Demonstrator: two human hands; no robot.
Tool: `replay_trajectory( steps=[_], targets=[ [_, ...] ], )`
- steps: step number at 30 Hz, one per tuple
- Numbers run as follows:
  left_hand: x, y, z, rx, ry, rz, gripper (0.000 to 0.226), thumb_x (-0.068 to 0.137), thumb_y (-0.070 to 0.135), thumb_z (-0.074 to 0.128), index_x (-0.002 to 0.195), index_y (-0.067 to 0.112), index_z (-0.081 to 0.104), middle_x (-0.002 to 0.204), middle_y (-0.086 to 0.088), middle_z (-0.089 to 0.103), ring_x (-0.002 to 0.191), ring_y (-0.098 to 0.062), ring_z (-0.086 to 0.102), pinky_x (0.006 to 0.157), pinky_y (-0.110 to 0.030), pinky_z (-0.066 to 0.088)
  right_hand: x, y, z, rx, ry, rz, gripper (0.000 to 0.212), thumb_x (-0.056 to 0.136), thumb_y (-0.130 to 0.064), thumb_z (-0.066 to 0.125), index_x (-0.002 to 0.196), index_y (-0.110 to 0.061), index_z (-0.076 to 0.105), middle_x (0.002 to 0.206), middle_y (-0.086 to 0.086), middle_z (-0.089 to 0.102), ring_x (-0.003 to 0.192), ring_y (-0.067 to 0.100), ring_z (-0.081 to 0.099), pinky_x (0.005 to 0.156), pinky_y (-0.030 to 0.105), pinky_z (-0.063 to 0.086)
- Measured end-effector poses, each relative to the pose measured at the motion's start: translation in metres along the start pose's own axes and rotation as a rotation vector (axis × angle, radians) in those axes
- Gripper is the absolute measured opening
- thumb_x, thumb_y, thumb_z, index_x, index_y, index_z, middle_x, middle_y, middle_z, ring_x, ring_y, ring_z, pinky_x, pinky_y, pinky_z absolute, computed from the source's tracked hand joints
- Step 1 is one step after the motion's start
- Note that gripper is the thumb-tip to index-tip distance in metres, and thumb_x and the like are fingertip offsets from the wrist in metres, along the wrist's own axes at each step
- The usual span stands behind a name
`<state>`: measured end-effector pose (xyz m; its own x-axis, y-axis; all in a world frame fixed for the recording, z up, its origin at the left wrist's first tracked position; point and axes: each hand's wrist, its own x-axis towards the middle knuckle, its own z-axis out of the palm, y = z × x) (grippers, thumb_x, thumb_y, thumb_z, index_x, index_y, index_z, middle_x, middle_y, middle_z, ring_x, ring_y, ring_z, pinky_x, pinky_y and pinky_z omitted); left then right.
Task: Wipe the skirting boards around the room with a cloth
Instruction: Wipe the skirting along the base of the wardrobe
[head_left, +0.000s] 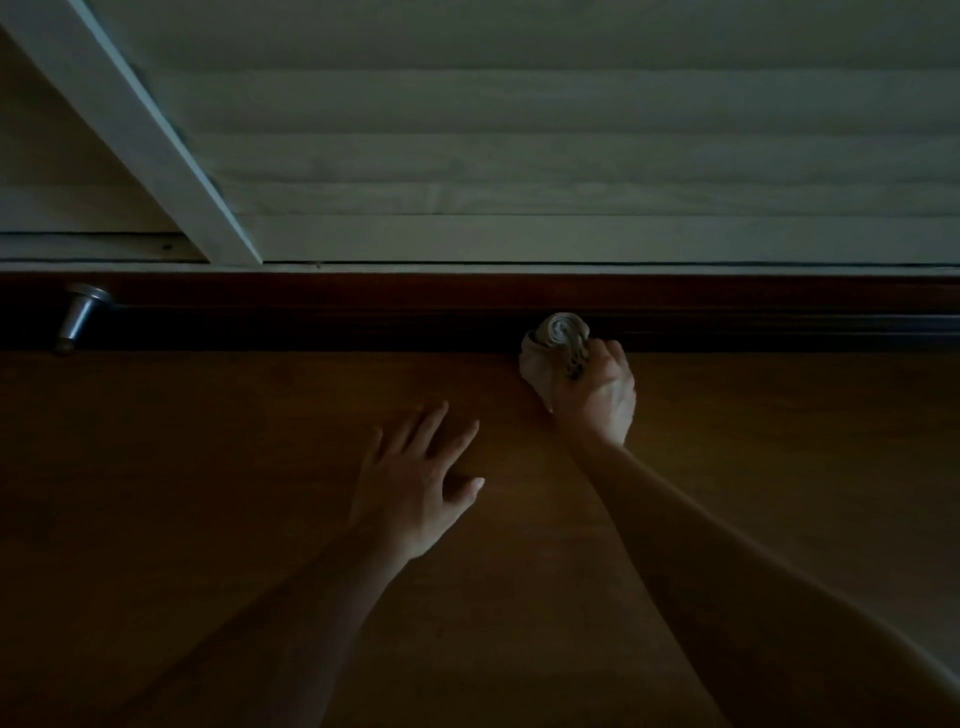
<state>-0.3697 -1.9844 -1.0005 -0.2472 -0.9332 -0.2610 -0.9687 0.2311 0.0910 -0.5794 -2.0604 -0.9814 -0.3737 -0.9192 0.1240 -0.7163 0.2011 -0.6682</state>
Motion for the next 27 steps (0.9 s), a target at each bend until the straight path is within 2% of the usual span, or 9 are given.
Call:
replay_trajectory(
  steps=[3,6,9,11,14,18,22,25,27],
  targets=[
    [-0.001,0.003,0.001,0.010,0.007,-0.012,0.071,0.089,0.077,0.009,0.153,0.053,-0.009,0.168,0.008,-0.011,0.155,-0.020,-0.007,0.123,-0.055,0.010,0.003,-0.002,0.003,-0.016,-0.072,-0.085,0.074,0.069,-0.068,0.038,0.101,-0.006,0.062,0.100,0.006,0.057,0.088,0.023,0.057,0.068,0.032,0.038],
    [-0.001,0.005,0.002,0.025,0.015,-0.014,0.071,0.089,0.077,0.007,0.153,0.053,-0.010,0.168,0.007,-0.011,0.155,-0.021,-0.007,0.122,-0.056,0.010,0.006,0.007,-0.001,-0.008,-0.031,-0.086,0.076,0.067,-0.070,0.033,0.097,-0.006,0.062,0.092,0.002,0.053,0.079,0.019,0.052,0.064,0.031,0.036],
    [0.001,0.008,0.005,0.032,0.021,-0.018,0.069,0.089,0.077,0.004,0.152,0.054,-0.013,0.168,0.006,-0.011,0.155,-0.022,-0.007,0.122,-0.057,0.008,0.004,0.004,0.002,-0.022,-0.025,-0.109,0.075,0.069,-0.066,0.034,0.100,-0.005,0.062,0.096,0.007,0.057,0.081,0.023,0.056,0.063,0.031,0.037],
    [0.001,0.009,0.006,0.042,0.031,-0.022,0.068,0.090,0.077,0.002,0.152,0.054,-0.013,0.168,0.005,-0.010,0.155,-0.022,-0.006,0.122,-0.058,0.008,0.004,0.001,0.005,-0.021,-0.075,-0.154,0.075,0.070,-0.067,0.033,0.101,-0.005,0.063,0.098,0.007,0.058,0.081,0.019,0.053,0.063,0.031,0.038],
    [0.001,0.010,0.007,0.049,0.035,-0.023,0.066,0.090,0.077,-0.002,0.150,0.054,-0.016,0.168,0.005,-0.009,0.155,-0.022,-0.006,0.122,-0.058,0.007,0.010,0.006,0.005,-0.039,-0.119,-0.196,0.062,0.077,-0.061,0.042,0.103,-0.009,0.062,0.099,0.005,0.058,0.085,0.022,0.057,0.065,0.031,0.041],
    [0.002,0.010,0.007,0.066,0.017,-0.025,0.066,0.085,0.078,-0.012,0.146,0.055,-0.025,0.166,0.007,-0.018,0.154,-0.021,-0.013,0.122,-0.058,0.004,0.019,0.033,-0.013,-0.040,-0.045,-0.085,0.071,0.072,-0.070,0.035,0.098,-0.010,0.061,0.095,0.002,0.055,0.081,0.016,0.050,0.066,0.032,0.039],
    [0.002,0.010,0.007,0.072,0.004,-0.024,0.067,0.082,0.077,-0.015,0.144,0.055,-0.029,0.165,0.007,-0.023,0.152,-0.020,-0.019,0.122,-0.058,0.002,0.019,0.048,-0.021,-0.046,0.009,-0.034,0.053,0.079,-0.055,0.042,0.099,-0.009,0.059,0.097,0.005,0.056,0.084,0.021,0.057,0.067,0.031,0.037],
    [0.004,0.010,0.008,0.068,0.002,-0.028,0.066,0.084,0.078,-0.013,0.145,0.056,-0.026,0.165,0.007,-0.021,0.152,-0.020,-0.019,0.122,-0.059,0.002,0.019,0.038,-0.019,-0.024,-0.046,-0.082,0.069,0.071,-0.066,0.038,0.101,-0.008,0.060,0.097,0.002,0.052,0.083,0.017,0.052,0.066,0.033,0.040],
    [0.005,0.008,0.009,0.068,-0.001,-0.027,0.065,0.084,0.079,-0.013,0.145,0.058,-0.025,0.165,0.008,-0.021,0.151,-0.019,-0.019,0.122,-0.059,0.002,0.021,0.035,-0.021,-0.011,-0.063,-0.090,0.075,0.068,-0.071,0.036,0.101,-0.008,0.060,0.098,0.003,0.055,0.084,0.020,0.055,0.066,0.035,0.044]
  ],
)
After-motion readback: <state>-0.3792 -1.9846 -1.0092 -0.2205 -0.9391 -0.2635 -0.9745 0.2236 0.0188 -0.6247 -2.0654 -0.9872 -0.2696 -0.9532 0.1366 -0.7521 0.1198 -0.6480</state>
